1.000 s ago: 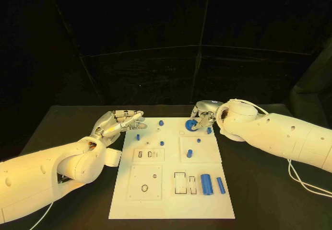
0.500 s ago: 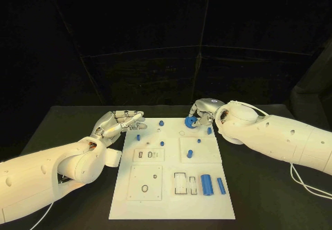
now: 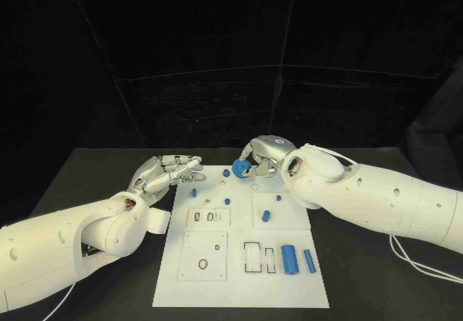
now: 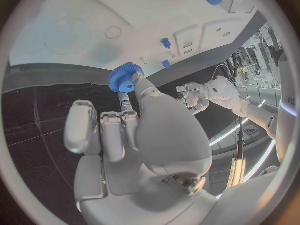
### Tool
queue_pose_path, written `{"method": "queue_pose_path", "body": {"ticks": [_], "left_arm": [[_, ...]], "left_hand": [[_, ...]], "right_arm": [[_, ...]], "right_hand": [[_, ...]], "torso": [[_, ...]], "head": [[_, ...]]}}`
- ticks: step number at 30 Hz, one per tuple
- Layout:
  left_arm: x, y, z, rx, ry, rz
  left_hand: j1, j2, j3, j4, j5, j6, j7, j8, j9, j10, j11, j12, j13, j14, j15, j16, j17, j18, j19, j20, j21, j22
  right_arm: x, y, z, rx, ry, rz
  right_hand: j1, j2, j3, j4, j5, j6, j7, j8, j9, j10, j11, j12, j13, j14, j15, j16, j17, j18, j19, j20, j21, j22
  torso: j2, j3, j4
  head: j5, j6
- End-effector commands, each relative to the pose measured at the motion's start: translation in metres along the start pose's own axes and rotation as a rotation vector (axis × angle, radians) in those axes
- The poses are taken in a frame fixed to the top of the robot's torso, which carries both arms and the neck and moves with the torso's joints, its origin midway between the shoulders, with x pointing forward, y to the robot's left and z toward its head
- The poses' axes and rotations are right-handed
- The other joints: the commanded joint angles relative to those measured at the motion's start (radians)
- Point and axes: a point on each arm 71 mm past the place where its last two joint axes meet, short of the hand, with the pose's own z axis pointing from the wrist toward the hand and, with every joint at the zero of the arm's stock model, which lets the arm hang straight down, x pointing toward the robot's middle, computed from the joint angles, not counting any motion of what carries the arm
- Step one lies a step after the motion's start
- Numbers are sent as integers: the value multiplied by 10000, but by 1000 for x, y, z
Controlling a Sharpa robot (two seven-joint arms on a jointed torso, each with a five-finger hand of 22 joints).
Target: Assemble the parts on the task board
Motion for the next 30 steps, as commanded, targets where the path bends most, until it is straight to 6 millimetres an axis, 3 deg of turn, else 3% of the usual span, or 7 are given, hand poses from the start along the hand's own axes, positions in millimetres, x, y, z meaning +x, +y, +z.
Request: {"method": "queue_pose_path", "body": {"ticks": [1, 9, 13, 21, 25, 30], "left_arm": [[2, -1, 1, 69, 158, -34], [2, -1, 1, 73, 151, -28], [2, -1, 2, 77, 138, -20], [3, 0, 2, 48, 161, -30], [3, 0, 2, 37, 168, -33], [3, 0, 2, 21, 172, -35]], "left_hand": [[2, 60, 5, -40, -47, 98, 5, -49, -10, 52, 43, -67, -14, 21, 53, -52, 13, 156, 33, 6, -34, -14], [13, 68, 18, -56, -48, 101, 4, -55, -10, 56, 42, -77, -14, 25, 52, -60, 16, 156, 37, 5, -38, -19], [13, 68, 18, -56, -48, 101, 4, -55, -10, 56, 42, -77, -14, 25, 52, -60, 16, 156, 37, 5, -38, -19], [16, 70, 22, -61, -48, 102, 4, -57, -10, 57, 42, -80, -15, 26, 52, -62, 17, 156, 38, 5, -39, -20], [20, 72, 27, -68, -48, 103, 4, -59, -10, 59, 42, -85, -15, 27, 52, -66, 19, 156, 40, 5, -41, -22], [20, 72, 27, -68, -48, 103, 4, -59, -10, 59, 42, -85, -15, 27, 52, -66, 19, 156, 40, 5, -41, -22]], "right_arm": [[0, 10, 6, -80, -223, -267], [20, 34, 19, -385, 327, -262], [30, 42, 24, -423, 658, -288], [42, 46, 31, -366, 874, -362], [44, 45, 33, -260, 865, -414], [45, 43, 35, -93, 858, -355]], "right_hand": [[-161, 1, 198, 112, 25, 770, -361, -95, 507, 326, -11, -68, 1471, 768, -55, 39, 1167, -74, -2, -19, 45, -17], [-297, -60, 272, 125, 107, 746, -339, -173, 486, 296, 9, -121, 1430, 763, -40, 27, 1142, -72, -5, -4, 37, -27], [-367, -98, 291, 132, 137, 727, -323, -211, 475, 274, 21, -158, 1400, 762, -30, 23, 1134, -70, -11, 3, 30, -40], [-502, -201, 322, 133, 178, 649, -280, -315, 445, 174, 57, -317, 1258, 759, -2, 15, 1121, -73, -7, 25, 28, -32], [-658, -324, 336, 150, 187, 397, -176, -515, 383, 79, 140, -467, 1129, 764, 60, 22, 1151, -78, -4, 70, 28, -20], [-967, -524, 284, 219, 174, -312, 53, -982, 344, -205, 342, -904, 746, 769, 230, 31, 1186, -68, -54, 211, -15, -100]], "torso": [[8, -1, 10], [15, 9, 26], [11, 14, -6], [13, 26, -2], [8, 24, -9], [8, 22, -26]], "head": [[39, -15], [107, -64], [142, -88], [130, -108], [134, -114], [135, -127]]}}
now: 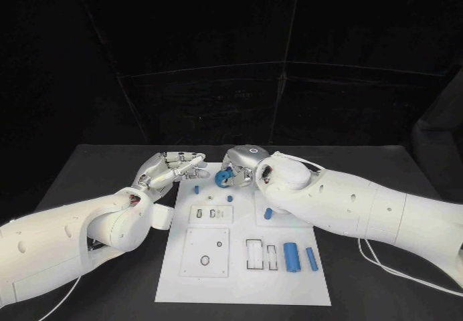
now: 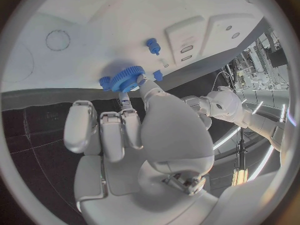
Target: Assemble the parts on the task board
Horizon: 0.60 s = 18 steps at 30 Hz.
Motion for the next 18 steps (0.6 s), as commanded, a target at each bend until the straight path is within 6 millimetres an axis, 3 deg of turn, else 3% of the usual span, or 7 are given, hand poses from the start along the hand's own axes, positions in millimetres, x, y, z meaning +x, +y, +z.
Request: {"method": "queue_pose_path", "body": {"ticks": [1, 5, 8, 14, 18], "left_arm": [[2, -1, 1, 36, 155, -33], [2, -1, 1, 30, 160, -35], [2, -1, 1, 24, 157, -33], [2, -1, 1, 15, 148, -28], [1, -1, 1, 10, 141, -25]], "left_hand": [[19, 72, 1, -43, -48, 66, -33, -60, -10, 59, 42, -43, -15, 27, 52, -36, 12, 157, 40, 4, -41, -14], [19, 72, 1, -43, -48, 66, -33, -60, -10, 59, 42, -43, -15, 27, 52, -36, 12, 157, 40, 4, -41, -14], [19, 72, 1, -43, -48, 66, -33, -60, -10, 59, 42, -43, -15, 27, 52, -36, 12, 157, 40, 4, -41, -14], [19, 72, 1, -43, -48, 66, -33, -60, -10, 59, 42, -43, -15, 27, 52, -36, 12, 157, 40, 4, -41, -14], [19, 74, 9, -54, -49, 65, -30, -68, -11, 60, 44, -55, -16, 29, 53, -46, 15, 157, 43, 4, -46, -20]], "right_arm": [[2, -2, 1, 170, 93, -64], [3, -3, 3, 269, 114, -19], [4, -2, 4, 275, 194, -17], [5, -2, 4, 239, 384, -34], [7, -3, 3, 256, 612, -2]], "right_hand": [[-225, -146, -83, 68, -15, -498, 114, -268, -5, -125, 131, -249, 674, 777, 120, 38, 1201, -68, -30, 136, -28, -65], [-594, -348, -369, 236, -116, -1093, 257, -338, -3, -285, 269, -476, 474, 796, 248, 80, 1326, -49, -85, 266, -69, -144], [-875, -448, -707, 479, -154, -1529, 344, -332, 5, -348, 361, -548, 407, 800, 334, 94, 1370, -40, -109, 358, -80, -166], [-1110, -461, -1123, 856, -119, -1387, 362, -277, 50, -351, 388, -528, 416, 807, 371, 112, 1425, -37, -112, 410, -71, -154], [-1511, -282, -1473, 1323, 154, -1167, 320, -211, 82, -302, 355, -450, 478, 816, 346, 130, 1478, -49, -82, 402, -36, -90]], "torso": [[-3, 0, -12], [4, 11, -2], [-1, -5, 1], [-7, -2, -3], [-4, -3, -11]], "head": [[2, -3], [-2, -12], [-8, -16], [-4, -19], [-3, -19]]}}
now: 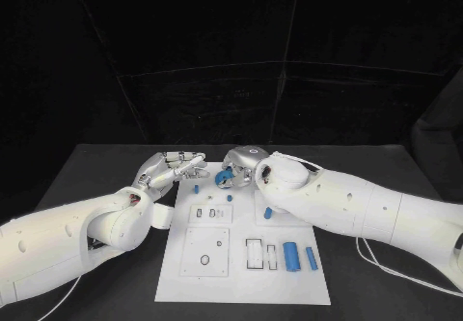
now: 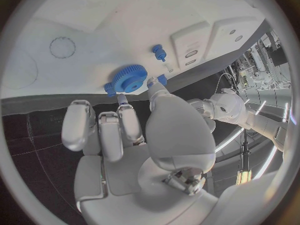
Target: Assemble the parts on the task board
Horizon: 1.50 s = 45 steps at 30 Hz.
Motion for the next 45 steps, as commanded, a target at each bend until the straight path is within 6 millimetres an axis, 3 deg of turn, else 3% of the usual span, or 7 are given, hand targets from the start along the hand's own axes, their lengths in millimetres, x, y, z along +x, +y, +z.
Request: {"method": "queue_pose_path", "body": {"ticks": [1, 13, 20, 27, 30, 38, 45], "left_arm": [[1, -1, 0, 40, 137, -24], [1, -1, 0, 35, 119, -15], [0, -1, 0, 32, 104, -8], [-2, -2, -1, 31, 56, 16], [-4, -2, -2, 32, 36, 25], [-11, -2, -2, 68, -71, 85], [-12, -2, -1, 82, -74, 89]], "left_hand": [[19, 74, 9, -54, -49, 65, -29, -68, -11, 60, 44, -55, -16, 29, 53, -46, 17, 156, 43, 4, -47, -8], [22, 87, 23, -66, -48, 63, -21, -79, -12, 59, 48, -70, -17, 30, 54, -59, 20, 156, 46, 4, -53, -15], [27, 95, 35, -76, -47, 59, -16, -87, -13, 57, 51, -81, -19, 30, 55, -68, 22, 155, 48, 5, -57, -19], [27, 95, 35, -76, -47, 59, -16, -87, -13, 57, 51, -81, -19, 30, 55, -68, 22, 155, 48, 5, -57, -19], [29, 96, 39, -81, -47, 58, -15, -90, -14, 56, 52, -84, -19, 30, 56, -71, 23, 155, 49, 5, -59, -21], [49, 103, 65, -114, -47, 56, -19, -105, -14, 58, 53, -106, -20, 32, 58, -90, 29, 154, 53, 5, -69, -30], [51, 104, 68, -117, -47, 57, -20, -105, -14, 59, 52, -108, -20, 32, 58, -92, 29, 154, 53, 5, -70, -31]], "right_arm": [[2, 0, 0, 27, 392, 10], [4, -6, -2, 232, 727, 230], [-3, -10, -6, 142, -299, 521], [-19, -20, -23, -1427, -2062, 1938], [-23, -37, -36, -1659, -2280, 3024], [-27, -111, -82, -616, -1392, 4956], [-28, -146, -106, 43, -1042, 4891]], "right_hand": [[-292, 132, -231, 309, 322, 126, -9, 42, 16, 39, 25, 87, 500, 794, 37, 54, 1492, -50, 30, 46, 14, 53], [-736, 511, -841, 745, 592, 408, -76, 65, 22, 210, -33, 338, 725, 836, -9, 126, 1689, -100, 157, 3, 139, 319], [-604, 563, -1033, 668, 856, 370, -65, 2, -3, 208, -25, 338, 724, 844, -6, 139, 1725, -103, 162, 1, 154, 334], [230, 757, -1112, 294, 1199, 414, -76, -8, -7, 0, -44, 36, 456, 740, -16, -30, 1316, -49, -3, 0, 30, 52], [773, 888, -984, -23, 1110, 396, -91, -29, -15, -228, -61, -312, 152, 634, -42, -225, 920, 49, -276, -25, -234, -469], [1787, 580, -1021, -938, 498, 573, -153, 57, 17, -184, -130, -289, 177, 683, -104, -209, 1039, 40, -224, -82, -277, -469], [2297, 534, -938, -1401, 469, 734, -198, 108, 26, -199, -178, -320, 157, 695, -149, -204, 1074, 35, -200, -128, -285, -465]], "torso": [[-3, -1, -7], [0, 3, -3], [-5, 1, 2], [-22, 9, -29], [-28, 9, -63], [-43, 48, -218], [-58, 100, -322]], "head": [[1, 3], [-2, -24], [-13, -9], [-7, 32], [8, 47], [-67, 101], [-95, 160]]}}
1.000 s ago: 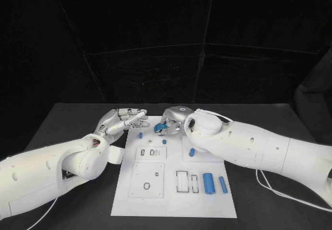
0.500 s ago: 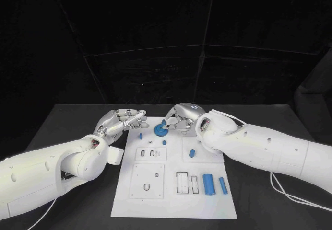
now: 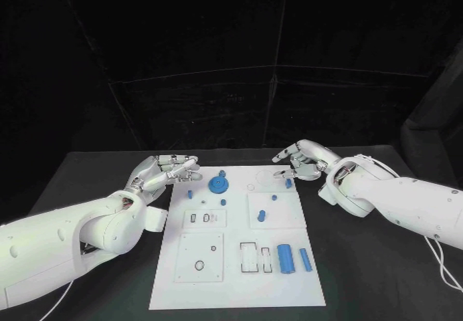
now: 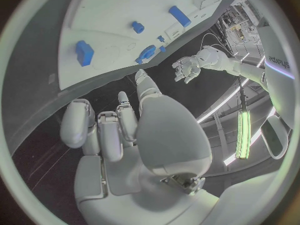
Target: Assemble the parts on the task board
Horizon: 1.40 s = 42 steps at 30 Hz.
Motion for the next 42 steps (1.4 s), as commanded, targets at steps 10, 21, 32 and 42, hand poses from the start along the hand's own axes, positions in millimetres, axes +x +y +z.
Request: {"method": "queue_pose_path", "body": {"ticks": [10, 21, 32, 42], "left_arm": [[2, -1, 2, 143, 200, -58], [1, -1, 2, 144, 164, -37], [0, 0, 3, 141, 137, -20], [-1, 0, 3, 132, 117, -9]], "left_hand": [[17, 68, 8, -59, -47, 62, -23, -66, -14, 40, 26, -37, -14, 35, 57, -56, 14, 156, 55, 5, -34, -15], [17, 68, 8, -59, -47, 62, -23, -66, -14, 40, 26, -37, -14, 35, 57, -56, 14, 156, 55, 5, -34, -15], [30, 71, 27, -82, -47, 72, -31, -70, -12, 51, 20, -47, -13, 42, 54, -66, 20, 157, 61, 4, -39, -20], [30, 71, 27, -82, -47, 72, -31, -70, -12, 51, 20, -47, -13, 42, 54, -66, 20, 157, 61, 4, -39, -20]], "right_arm": [[0, -28, -14, 538, 698, 83], [16, -43, -19, 941, 977, -270], [18, -48, -17, 1067, 961, -371], [19, -49, -16, 1097, 1026, -353]], "right_hand": [[36, -31, -82, -139, 46, -218, 65, -89, -50, -1, -25, -69, 90, 708, -46, 4, 1118, 31, 4, -66, -71, 7], [-7, -27, -110, -134, 71, -262, 76, -97, -53, -17, -15, -94, 66, 710, -36, 7, 1128, 34, -1, -58, -78, -7], [-3, 161, -58, -157, 103, -192, 69, -27, -24, 49, -17, 3, 150, 732, -30, 45, 1219, 22, 41, -46, -47, 63], [-56, 590, 104, -170, -129, 352, -22, 226, 45, 203, -97, 236, 353, 791, -87, 159, 1470, -25, 188, -87, 93, 340]], "torso": [[-3, 60, -89], [1, 42, -83], [-5, 36, -99], [-9, 33, -75]], "head": [[-96, 9], [-105, -85], [-105, -124], [-146, -146]]}}
